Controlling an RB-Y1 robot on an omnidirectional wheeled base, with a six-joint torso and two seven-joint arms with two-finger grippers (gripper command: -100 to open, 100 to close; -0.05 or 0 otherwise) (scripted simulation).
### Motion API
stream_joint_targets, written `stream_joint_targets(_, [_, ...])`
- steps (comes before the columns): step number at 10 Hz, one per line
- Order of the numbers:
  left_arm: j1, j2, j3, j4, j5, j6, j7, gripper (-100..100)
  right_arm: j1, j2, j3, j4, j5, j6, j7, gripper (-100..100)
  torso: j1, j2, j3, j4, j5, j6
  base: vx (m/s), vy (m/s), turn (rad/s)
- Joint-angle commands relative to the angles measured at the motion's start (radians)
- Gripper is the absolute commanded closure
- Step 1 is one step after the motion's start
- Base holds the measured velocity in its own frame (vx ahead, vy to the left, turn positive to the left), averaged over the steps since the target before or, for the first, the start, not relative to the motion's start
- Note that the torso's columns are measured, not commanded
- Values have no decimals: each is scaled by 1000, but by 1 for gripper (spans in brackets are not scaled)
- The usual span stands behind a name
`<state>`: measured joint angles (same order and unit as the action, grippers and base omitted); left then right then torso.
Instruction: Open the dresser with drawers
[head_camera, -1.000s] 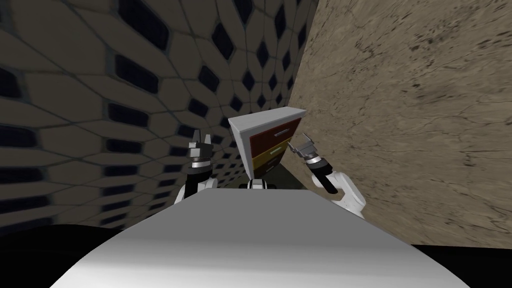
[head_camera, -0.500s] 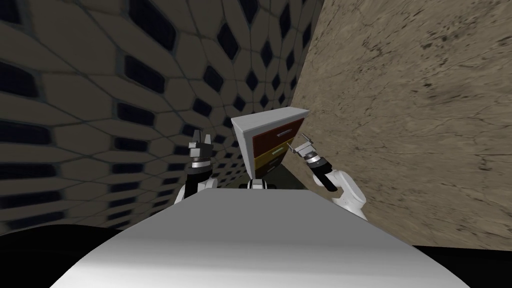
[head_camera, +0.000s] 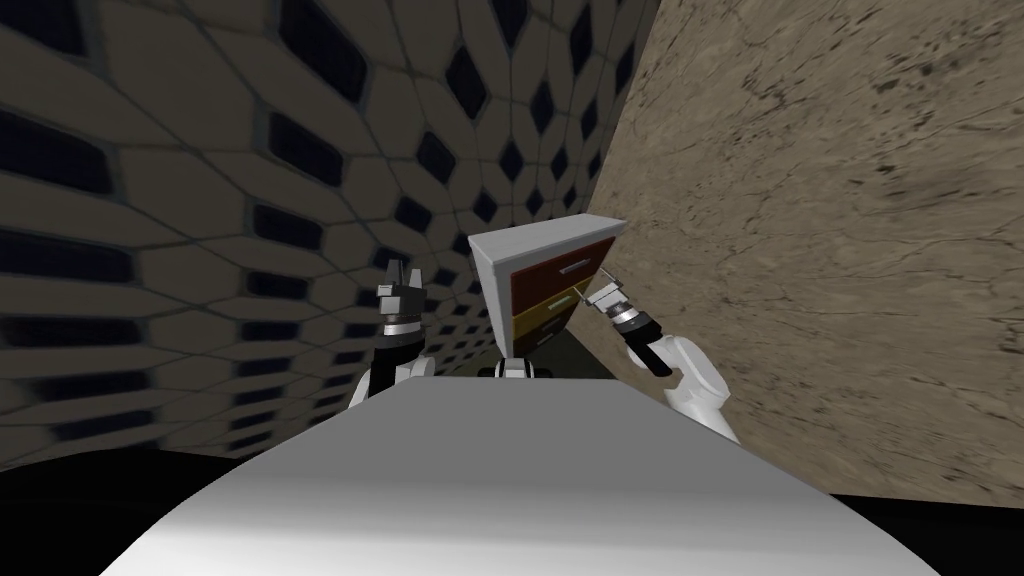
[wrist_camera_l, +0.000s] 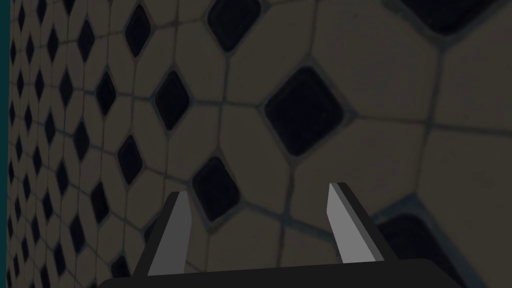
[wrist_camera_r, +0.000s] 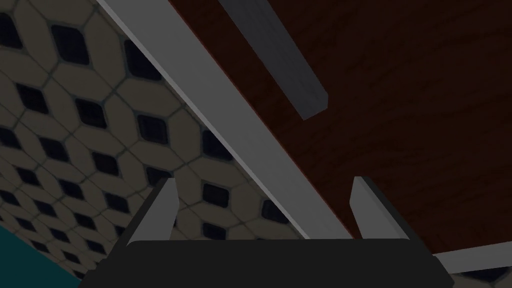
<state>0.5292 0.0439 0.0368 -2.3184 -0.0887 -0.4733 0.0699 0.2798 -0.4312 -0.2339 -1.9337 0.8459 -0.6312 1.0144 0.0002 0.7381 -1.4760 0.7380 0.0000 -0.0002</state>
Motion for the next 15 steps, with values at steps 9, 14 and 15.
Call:
stream_joint_targets(9, [0, 0, 0, 0, 0, 0, 0, 0, -67, -45, -20, 106, 123, -19, 243, -100, 0, 0, 0, 0, 0, 0, 3, 19, 49])
stream_joint_targets(14, [0, 0, 0, 0, 0, 0, 0, 0, -110, -82, -33, 168, 199, -31, 383, -100, 0, 0, 0, 0, 0, 0, 3, 23, 53])
stream_joint_targets(15, [0, 0, 0, 0, 0, 0, 0, 0, -115, -87, -35, 175, 209, -32, 400, -100, 0, 0, 0, 0, 0, 0, 4, 16, 33])
